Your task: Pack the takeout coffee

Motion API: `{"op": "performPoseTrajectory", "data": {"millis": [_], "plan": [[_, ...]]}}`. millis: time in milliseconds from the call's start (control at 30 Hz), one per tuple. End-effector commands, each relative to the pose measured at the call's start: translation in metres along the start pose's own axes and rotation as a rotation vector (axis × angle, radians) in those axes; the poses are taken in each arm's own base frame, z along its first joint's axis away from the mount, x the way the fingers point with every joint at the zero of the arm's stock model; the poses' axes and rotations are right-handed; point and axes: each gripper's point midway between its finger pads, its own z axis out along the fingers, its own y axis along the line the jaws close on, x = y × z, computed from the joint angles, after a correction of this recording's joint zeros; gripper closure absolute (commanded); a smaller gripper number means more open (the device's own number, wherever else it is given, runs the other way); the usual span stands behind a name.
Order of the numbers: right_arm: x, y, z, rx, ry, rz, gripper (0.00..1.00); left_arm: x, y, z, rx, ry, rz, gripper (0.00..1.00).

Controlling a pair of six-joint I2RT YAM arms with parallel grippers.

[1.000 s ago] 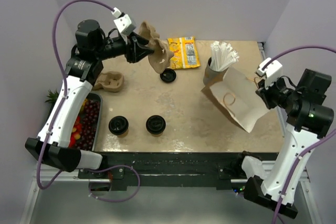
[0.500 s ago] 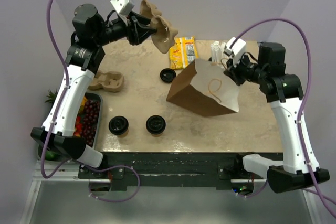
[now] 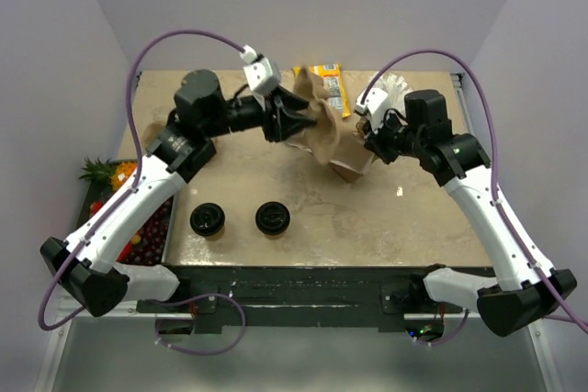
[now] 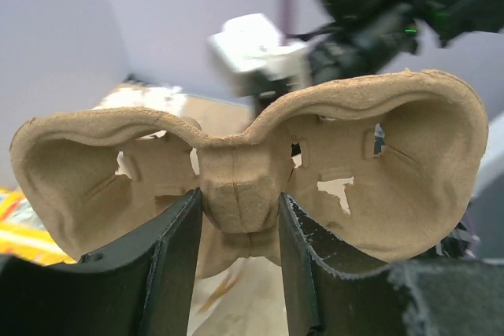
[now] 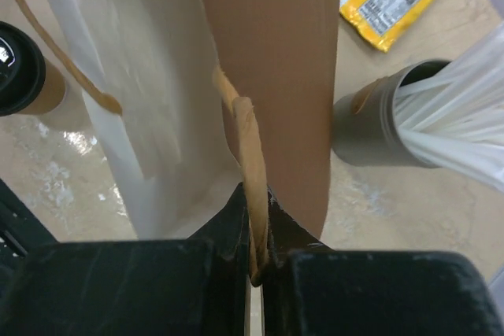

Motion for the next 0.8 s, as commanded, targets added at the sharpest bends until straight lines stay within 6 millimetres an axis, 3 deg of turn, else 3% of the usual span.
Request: {"op": "performPoseTrajectory", "data": {"millis": [0, 100, 200, 300, 333, 400, 500, 767], "plan": [[-0.001, 0.013, 0.001, -0.041, -0.018, 0.089, 1.0, -0.031, -0.043, 0.008, 0.082, -0.123, 0.098, 1.0], [-0.003, 0.017, 0.002, -0.055, -0.023, 0.129, 1.0, -0.027, -0.062, 0.006, 0.14, -0.112, 0.145, 1.0], [-0.007, 0.019, 0.003, -0.06, -0.042, 0.172, 1.0, -0.006, -0.069, 0.003, 0.182, -0.079, 0.163, 1.0], [-0.019, 0.015, 0.002, -0.057, -0.073, 0.181, 1.0, -0.007, -0.074, 0.006, 0.202, -0.103, 0.195, 1.0], [-0.033, 0.009, -0.001, -0.042, -0.099, 0.172, 1.0, -0.01, -0.076, 0.01, 0.208, -0.115, 0.218, 1.0], [-0.046, -0.003, -0.005, 0.001, -0.119, 0.16, 1.0, -0.022, -0.076, 0.012, 0.204, -0.136, 0.258, 1.0], [-0.072, -0.017, -0.013, 0.037, -0.168, 0.132, 1.0, -0.022, -0.073, 0.018, 0.2, -0.124, 0.307, 1.0], [-0.073, -0.017, -0.009, 0.025, -0.171, 0.111, 1.0, 0.008, -0.052, 0.038, 0.14, -0.06, 0.262, 1.0]]}}
